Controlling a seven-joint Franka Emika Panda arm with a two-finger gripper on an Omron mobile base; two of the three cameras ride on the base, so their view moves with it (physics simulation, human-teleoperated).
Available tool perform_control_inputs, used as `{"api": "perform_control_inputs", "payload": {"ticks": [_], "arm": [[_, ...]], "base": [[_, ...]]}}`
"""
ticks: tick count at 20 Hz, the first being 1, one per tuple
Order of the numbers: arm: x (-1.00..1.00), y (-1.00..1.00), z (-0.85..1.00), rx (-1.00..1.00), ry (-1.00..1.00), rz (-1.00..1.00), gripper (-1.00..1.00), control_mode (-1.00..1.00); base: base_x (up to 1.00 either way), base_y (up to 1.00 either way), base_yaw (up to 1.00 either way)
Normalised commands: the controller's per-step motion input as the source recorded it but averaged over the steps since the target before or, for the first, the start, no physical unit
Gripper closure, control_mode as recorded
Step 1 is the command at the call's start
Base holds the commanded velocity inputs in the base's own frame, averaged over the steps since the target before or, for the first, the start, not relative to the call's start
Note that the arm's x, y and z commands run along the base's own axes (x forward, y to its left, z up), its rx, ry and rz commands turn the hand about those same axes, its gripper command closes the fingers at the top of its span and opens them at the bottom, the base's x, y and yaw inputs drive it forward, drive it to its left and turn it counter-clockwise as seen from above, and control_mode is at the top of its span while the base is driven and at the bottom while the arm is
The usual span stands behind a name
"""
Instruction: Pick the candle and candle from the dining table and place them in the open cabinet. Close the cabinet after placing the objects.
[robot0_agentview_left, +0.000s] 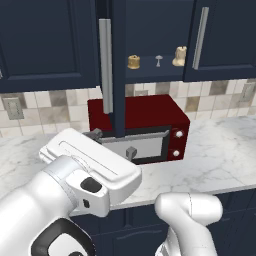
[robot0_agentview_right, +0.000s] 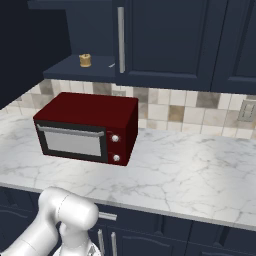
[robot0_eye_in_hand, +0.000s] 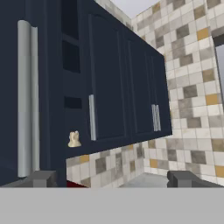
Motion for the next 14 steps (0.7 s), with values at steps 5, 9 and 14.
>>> {"api": "perform_control_inputs", "payload": {"ticks": [5, 9, 14], "arm": [[0.55, 0.12, 0.00, -0.04, 0.01, -0.01, -1.00, -1.00], [0.50, 0.07, -0.05, -0.04, 0.02, 0.00, -1.00, -1.00], [0.48, 0.03, -0.11, -0.05, 0.05, 0.00, -1.00, -1.00]], "base": [[0.00, 0.00, 0.00], [0.00, 0.00, 0.00], [0.00, 0.00, 0.00]]}}
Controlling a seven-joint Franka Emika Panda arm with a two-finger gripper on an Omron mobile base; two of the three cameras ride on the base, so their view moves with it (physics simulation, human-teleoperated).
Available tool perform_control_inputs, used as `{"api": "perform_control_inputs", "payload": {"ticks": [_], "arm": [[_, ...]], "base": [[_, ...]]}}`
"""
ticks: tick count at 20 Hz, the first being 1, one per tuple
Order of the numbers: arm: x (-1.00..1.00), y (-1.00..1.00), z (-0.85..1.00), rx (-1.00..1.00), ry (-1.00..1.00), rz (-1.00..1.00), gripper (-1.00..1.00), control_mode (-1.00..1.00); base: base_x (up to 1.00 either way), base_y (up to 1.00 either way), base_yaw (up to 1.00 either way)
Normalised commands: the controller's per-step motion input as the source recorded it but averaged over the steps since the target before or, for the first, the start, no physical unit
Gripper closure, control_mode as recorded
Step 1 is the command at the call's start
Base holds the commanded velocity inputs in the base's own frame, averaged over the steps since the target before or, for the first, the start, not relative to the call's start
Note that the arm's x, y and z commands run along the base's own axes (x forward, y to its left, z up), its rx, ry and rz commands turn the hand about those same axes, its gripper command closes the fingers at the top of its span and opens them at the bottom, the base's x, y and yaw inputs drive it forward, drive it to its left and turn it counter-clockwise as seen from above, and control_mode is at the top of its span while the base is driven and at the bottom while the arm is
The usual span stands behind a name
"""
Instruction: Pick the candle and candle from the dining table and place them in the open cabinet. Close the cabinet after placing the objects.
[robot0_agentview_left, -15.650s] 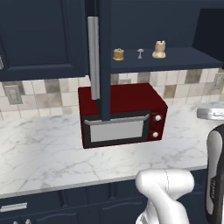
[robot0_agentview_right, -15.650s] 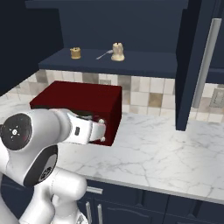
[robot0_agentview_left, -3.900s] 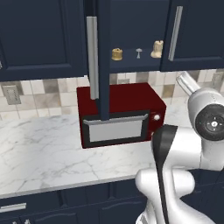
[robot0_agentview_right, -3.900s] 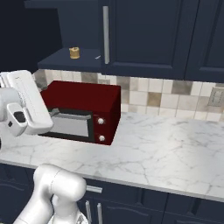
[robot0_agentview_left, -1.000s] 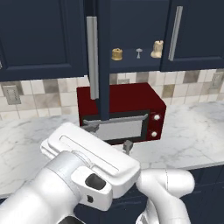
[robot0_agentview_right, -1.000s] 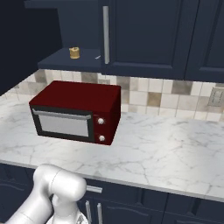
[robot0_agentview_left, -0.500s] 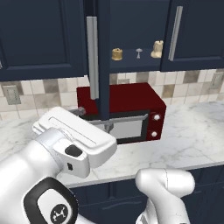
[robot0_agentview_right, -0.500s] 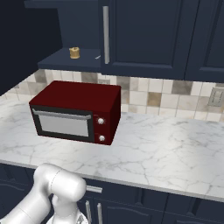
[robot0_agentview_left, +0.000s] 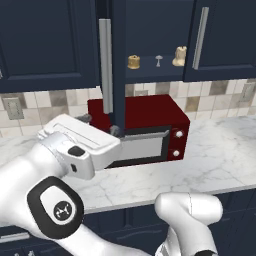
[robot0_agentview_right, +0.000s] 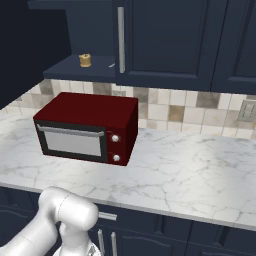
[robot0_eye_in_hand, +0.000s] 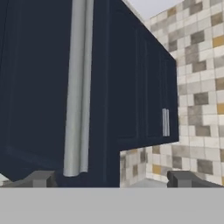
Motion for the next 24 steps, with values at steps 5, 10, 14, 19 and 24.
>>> {"api": "perform_control_inputs", "payload": {"ticks": [5, 10, 14, 19, 24], "arm": [[0.39, 0.01, -0.08, -0.03, 0.05, 0.00, -1.00, -1.00], [0.32, 0.00, 0.00, -0.01, 0.00, 0.00, -1.00, -1.00], [0.42, 0.04, -0.07, -0.04, 0.00, 0.00, -1.00, -1.00], [0.48, 0.01, -0.03, -0.02, 0.01, -0.01, -1.00, -1.00], [0.36, -0.20, 0.00, 0.00, 0.00, 0.00, -1.00, -1.00]], "base": [[0.00, 0.00, 0.00], [0.00, 0.00, 0.00], [0.00, 0.00, 0.00], [0.00, 0.00, 0.00], [0.00, 0.00, 0.00]]}}
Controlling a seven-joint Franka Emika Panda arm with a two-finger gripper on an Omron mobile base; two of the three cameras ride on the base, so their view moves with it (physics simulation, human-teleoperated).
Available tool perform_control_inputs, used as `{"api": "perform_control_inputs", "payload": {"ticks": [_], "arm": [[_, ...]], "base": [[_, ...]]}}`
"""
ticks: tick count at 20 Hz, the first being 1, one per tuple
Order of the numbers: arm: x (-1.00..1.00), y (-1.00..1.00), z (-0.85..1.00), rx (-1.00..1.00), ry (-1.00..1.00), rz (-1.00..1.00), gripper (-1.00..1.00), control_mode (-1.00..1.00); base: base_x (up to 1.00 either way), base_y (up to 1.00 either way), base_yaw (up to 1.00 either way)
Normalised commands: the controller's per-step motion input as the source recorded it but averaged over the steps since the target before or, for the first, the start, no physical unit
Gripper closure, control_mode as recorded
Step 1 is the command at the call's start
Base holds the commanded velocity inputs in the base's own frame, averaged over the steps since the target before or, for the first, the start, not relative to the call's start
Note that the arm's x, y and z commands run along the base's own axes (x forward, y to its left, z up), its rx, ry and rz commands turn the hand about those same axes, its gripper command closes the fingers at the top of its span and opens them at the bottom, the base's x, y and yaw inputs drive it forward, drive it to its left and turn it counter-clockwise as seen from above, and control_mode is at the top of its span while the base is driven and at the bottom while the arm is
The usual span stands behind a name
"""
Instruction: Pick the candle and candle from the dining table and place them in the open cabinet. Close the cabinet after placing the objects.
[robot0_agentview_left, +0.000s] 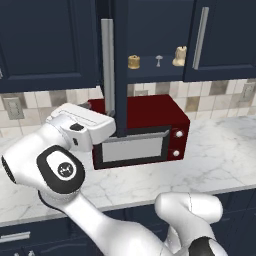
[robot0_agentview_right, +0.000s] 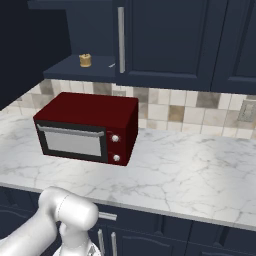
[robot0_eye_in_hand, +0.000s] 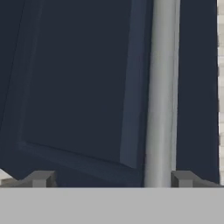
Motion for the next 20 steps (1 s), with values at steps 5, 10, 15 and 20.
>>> {"api": "perform_control_inputs", "payload": {"ticks": [5, 10, 15, 20], "arm": [[0.53, -0.51, 0.00, 0.00, 0.00, -0.02, -1.00, -1.00], [0.76, -0.73, 0.00, 0.01, 0.04, -0.02, -1.00, -1.00], [0.87, -0.62, 0.00, 0.01, 0.07, 0.00, -1.00, -1.00], [0.93, -0.58, 0.04, 0.02, 0.09, 0.00, -1.00, -1.00]], "base": [[0.00, 0.00, 0.00], [0.00, 0.00, 0.00], [0.00, 0.00, 0.00], [0.00, 0.00, 0.00]]}}
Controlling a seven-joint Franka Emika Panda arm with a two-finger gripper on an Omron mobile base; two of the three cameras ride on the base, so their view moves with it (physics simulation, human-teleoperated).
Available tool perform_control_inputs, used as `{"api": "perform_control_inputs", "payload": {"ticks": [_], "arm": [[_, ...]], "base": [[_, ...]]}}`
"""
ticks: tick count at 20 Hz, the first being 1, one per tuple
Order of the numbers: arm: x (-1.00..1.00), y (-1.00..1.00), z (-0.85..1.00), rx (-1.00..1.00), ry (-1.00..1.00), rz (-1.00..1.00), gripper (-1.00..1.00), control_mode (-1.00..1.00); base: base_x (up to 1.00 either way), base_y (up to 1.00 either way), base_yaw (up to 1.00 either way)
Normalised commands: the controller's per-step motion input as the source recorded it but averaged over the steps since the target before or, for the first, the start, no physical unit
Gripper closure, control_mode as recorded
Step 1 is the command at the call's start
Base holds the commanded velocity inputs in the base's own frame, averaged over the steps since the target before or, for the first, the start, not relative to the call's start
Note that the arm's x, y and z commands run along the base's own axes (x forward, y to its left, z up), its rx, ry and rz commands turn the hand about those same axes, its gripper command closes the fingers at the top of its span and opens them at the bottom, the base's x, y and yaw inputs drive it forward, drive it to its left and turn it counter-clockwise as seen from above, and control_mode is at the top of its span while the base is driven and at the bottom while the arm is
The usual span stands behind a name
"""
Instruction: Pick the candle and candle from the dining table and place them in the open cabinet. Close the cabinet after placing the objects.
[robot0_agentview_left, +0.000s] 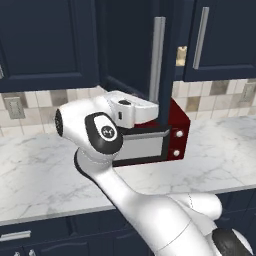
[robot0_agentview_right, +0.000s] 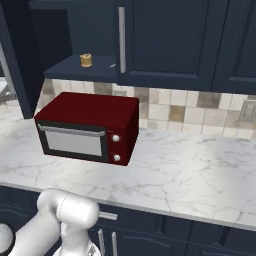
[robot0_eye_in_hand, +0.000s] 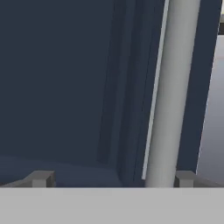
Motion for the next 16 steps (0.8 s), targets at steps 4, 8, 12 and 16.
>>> {"api": "perform_control_inputs", "payload": {"ticks": [4, 8, 12, 16], "arm": [[1.00, -0.49, 0.12, 0.05, 0.09, 0.01, -1.00, -1.00], [1.00, -0.54, 0.06, 0.09, 0.06, 0.07, -1.00, -1.00], [1.00, -0.73, 0.01, 0.12, 0.02, 0.16, -1.00, -1.00], [1.00, -0.99, 0.00, 0.17, 0.00, 0.25, -1.00, -1.00]], "base": [[0.00, 0.00, 0.00], [0.00, 0.00, 0.00], [0.00, 0.00, 0.00], [0.00, 0.00, 0.00]]}}
